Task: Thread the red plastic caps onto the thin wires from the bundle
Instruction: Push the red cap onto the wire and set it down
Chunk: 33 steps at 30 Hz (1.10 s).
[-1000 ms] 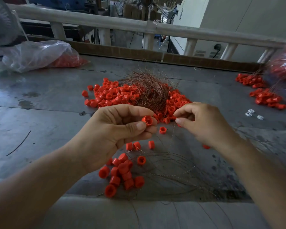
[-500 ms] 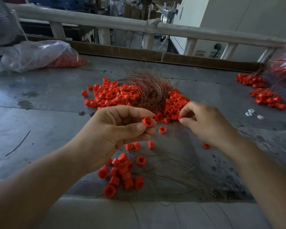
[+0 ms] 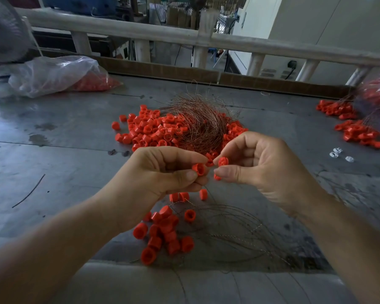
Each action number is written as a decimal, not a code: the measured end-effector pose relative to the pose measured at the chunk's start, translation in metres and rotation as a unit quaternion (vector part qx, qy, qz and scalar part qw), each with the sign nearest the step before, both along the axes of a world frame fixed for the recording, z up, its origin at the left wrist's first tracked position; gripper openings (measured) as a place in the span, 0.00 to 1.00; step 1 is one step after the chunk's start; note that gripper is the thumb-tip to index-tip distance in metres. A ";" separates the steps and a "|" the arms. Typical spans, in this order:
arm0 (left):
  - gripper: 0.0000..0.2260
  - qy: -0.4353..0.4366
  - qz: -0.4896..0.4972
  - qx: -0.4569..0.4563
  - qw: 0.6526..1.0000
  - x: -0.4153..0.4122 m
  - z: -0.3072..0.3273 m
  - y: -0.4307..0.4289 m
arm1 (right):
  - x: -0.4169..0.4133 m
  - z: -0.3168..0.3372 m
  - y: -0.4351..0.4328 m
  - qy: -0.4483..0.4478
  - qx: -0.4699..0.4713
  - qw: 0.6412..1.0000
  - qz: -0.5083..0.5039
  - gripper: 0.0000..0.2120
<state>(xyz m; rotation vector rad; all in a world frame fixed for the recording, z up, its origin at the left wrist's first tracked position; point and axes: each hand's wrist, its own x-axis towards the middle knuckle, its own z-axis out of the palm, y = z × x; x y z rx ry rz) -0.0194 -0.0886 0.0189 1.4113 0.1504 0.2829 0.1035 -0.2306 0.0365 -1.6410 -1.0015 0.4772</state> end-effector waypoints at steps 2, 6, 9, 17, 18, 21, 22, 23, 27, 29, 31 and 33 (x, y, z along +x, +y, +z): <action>0.13 0.003 0.002 0.011 1.000 0.000 0.000 0.000 | -0.003 0.001 0.000 -0.007 0.009 1.000 0.010 0.13; 0.13 0.006 0.004 0.022 1.000 -0.001 0.001 -0.001 | -0.007 0.000 0.002 -0.007 0.026 0.999 0.033 0.11; 0.10 0.007 0.014 0.005 1.000 0.001 0.001 -0.002 | -0.008 -0.002 0.003 -0.027 0.013 0.999 0.032 0.11; 0.09 0.016 0.027 0.020 0.999 0.000 0.001 -0.002 | -0.009 -0.005 0.003 -0.044 0.038 0.998 0.035 0.08; 0.10 0.017 0.026 0.024 0.999 0.000 0.001 -0.002 | -0.009 -0.006 0.004 -0.045 0.037 0.998 0.030 0.09; 0.10 0.014 0.031 0.020 0.999 0.000 0.001 -0.002 | -0.012 -0.008 0.007 -0.071 0.047 0.996 0.016 0.08; 0.10 0.012 0.034 0.016 0.999 0.000 0.002 -0.003 | -0.014 -0.009 0.008 -0.098 0.051 0.994 0.009 0.08; 0.10 0.010 0.037 0.012 0.999 0.001 0.002 -0.003 | -0.015 -0.010 0.008 -0.125 0.054 0.991 0.003 0.08; 0.09 -0.002 0.053 0.010 0.999 0.001 0.002 -0.004 | -0.019 -0.014 0.009 -0.184 0.080 0.979 -0.020 0.08; 0.10 -0.008 0.058 0.028 0.998 0.001 0.002 -0.005 | -0.021 -0.016 0.010 -0.207 0.088 0.974 -0.038 0.10; 0.11 -0.009 0.063 0.044 0.997 0.002 0.002 -0.005 | -0.021 -0.017 0.010 -0.228 0.094 0.968 -0.053 0.11; 0.11 -0.007 0.068 0.052 0.996 0.002 0.002 -0.004 | -0.021 -0.017 0.010 -0.233 0.092 0.967 -0.052 0.12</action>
